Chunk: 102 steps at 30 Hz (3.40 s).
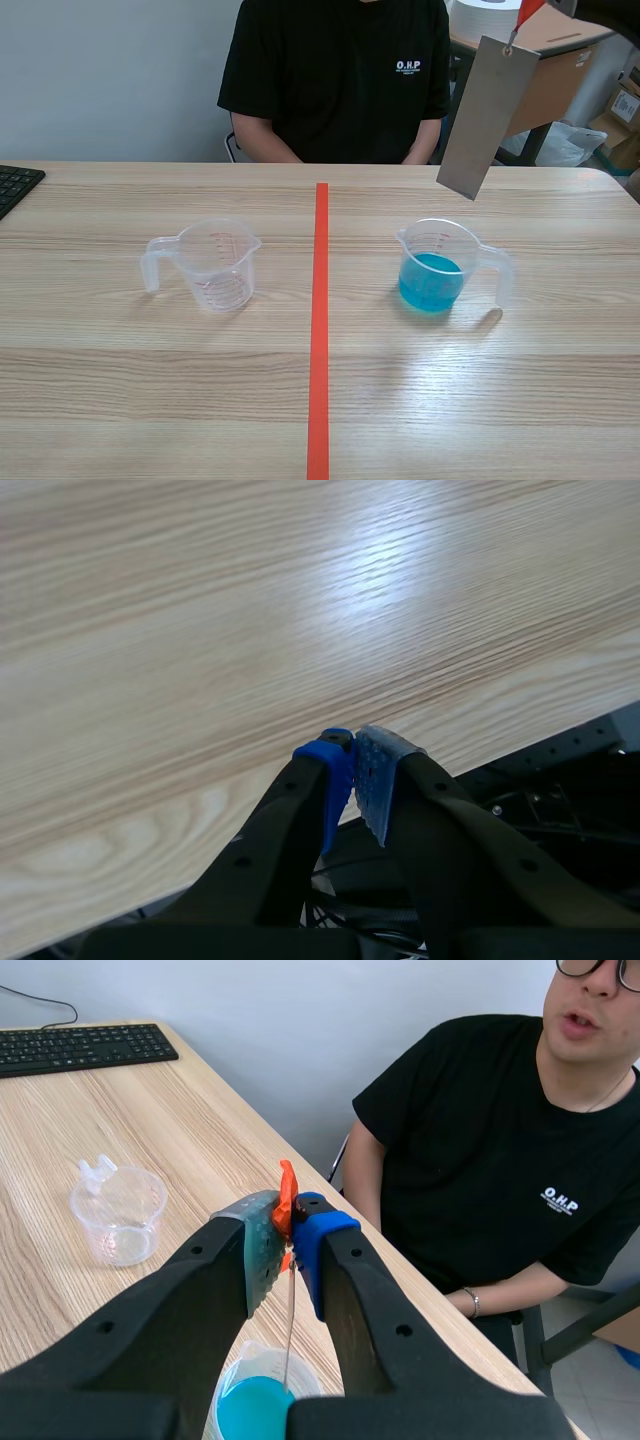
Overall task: Do the redox reaction experiment.
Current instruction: 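Raise the plate and point at it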
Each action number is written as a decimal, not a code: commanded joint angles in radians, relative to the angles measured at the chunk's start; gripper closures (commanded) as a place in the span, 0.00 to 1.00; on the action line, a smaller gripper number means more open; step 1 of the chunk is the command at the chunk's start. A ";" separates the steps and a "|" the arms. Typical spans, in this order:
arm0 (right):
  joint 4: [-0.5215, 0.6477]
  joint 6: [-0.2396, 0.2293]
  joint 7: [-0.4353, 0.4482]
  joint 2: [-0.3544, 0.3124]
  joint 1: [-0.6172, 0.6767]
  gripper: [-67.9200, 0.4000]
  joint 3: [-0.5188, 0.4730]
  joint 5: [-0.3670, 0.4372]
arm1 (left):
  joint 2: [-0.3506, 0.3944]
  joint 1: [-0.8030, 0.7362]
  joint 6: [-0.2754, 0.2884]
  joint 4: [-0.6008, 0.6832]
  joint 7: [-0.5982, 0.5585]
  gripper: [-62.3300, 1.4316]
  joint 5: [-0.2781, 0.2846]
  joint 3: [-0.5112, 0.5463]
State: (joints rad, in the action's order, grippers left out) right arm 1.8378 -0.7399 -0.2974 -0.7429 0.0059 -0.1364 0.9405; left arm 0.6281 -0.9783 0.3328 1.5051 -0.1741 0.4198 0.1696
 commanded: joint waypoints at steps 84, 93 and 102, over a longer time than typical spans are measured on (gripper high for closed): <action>0.016 -0.006 -0.023 -0.010 -0.017 0.97 -0.016 0.018 | -0.509 1.600 -0.033 -0.648 0.032 0.90 -0.335 -0.989; 0.016 -0.006 -0.023 -0.010 -0.017 0.97 -0.016 0.018 | -0.538 1.619 -0.032 -0.648 0.032 0.90 -0.335 -0.989; 0.016 -0.006 -0.023 -0.010 -0.017 0.97 -0.016 0.018 | -0.564 1.619 -0.029 -0.652 0.034 0.90 -0.335 -0.989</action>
State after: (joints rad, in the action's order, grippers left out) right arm 1.8378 -0.7399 -0.3393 -0.7425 0.0059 -0.1364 0.9436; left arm 0.0887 0.6209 0.3000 0.8413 -0.1268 0.0784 -0.8242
